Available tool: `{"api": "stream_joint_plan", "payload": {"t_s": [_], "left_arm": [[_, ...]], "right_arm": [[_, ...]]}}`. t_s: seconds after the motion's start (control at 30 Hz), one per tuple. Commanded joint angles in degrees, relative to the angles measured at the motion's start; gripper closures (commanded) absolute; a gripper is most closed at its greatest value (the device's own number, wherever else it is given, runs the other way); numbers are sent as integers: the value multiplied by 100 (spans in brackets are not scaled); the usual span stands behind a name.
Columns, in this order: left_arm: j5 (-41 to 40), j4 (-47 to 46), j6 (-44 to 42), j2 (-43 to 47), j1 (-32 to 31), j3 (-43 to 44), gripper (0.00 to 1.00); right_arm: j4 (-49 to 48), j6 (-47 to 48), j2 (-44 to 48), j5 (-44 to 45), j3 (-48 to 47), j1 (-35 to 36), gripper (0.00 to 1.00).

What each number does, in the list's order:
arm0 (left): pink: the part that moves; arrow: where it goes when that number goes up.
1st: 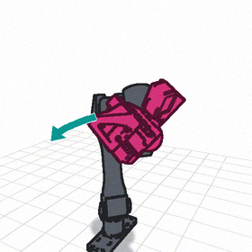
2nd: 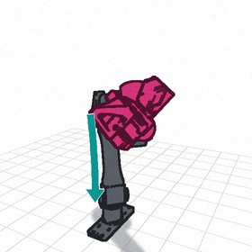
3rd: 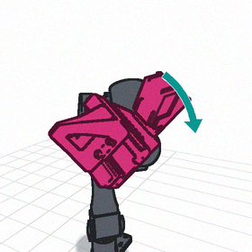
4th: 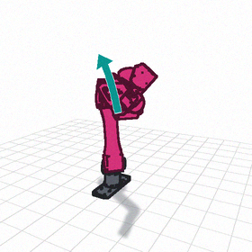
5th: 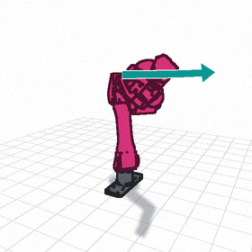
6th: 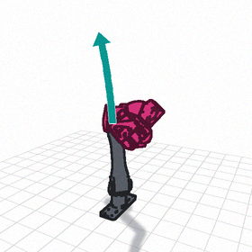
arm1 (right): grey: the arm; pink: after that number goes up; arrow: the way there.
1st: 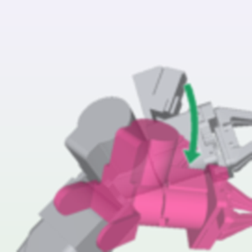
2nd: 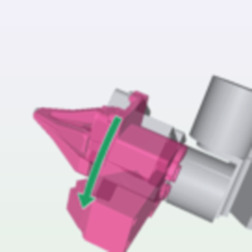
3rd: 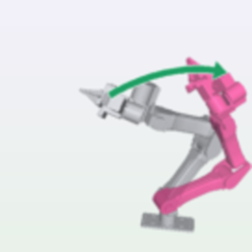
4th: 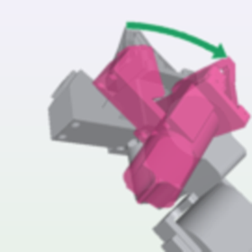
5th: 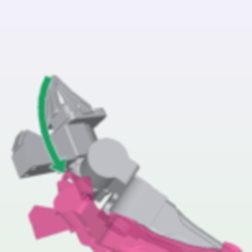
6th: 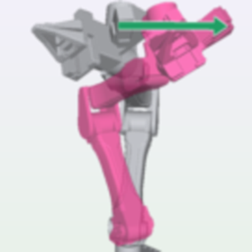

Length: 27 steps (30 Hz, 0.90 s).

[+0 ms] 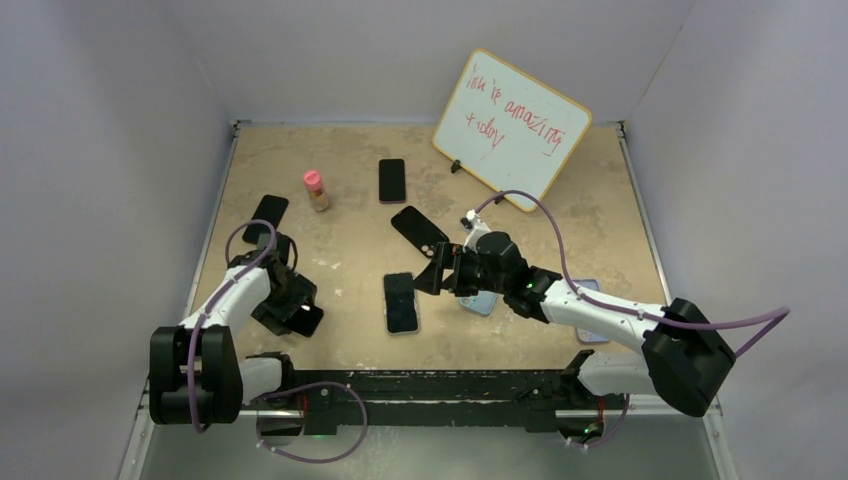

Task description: Put the phone into the phone case

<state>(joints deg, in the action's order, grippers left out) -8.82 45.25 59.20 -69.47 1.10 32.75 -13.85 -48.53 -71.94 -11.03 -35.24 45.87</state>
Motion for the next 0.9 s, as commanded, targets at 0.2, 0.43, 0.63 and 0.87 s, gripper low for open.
{"api": "stream_joint_plan", "payload": {"t_s": [0.2, 0.43, 0.63, 0.87], "left_arm": [[344, -324, -204, 323, 39, -221, 36], [1125, -763, -479, 508, 9, -410, 50], [1578, -1228, -594, 692, -456, -504, 56], [1671, -1678, -631, 827, -1142, -424, 60]], "right_arm": [[-398, 13, -45, -116, -23, 10, 3], [-774, -122, -402, -364, -111, 223, 8], [-796, -39, -849, -462, -436, 568, 19], [-985, 30, -1399, -645, -781, 720, 38]]}}
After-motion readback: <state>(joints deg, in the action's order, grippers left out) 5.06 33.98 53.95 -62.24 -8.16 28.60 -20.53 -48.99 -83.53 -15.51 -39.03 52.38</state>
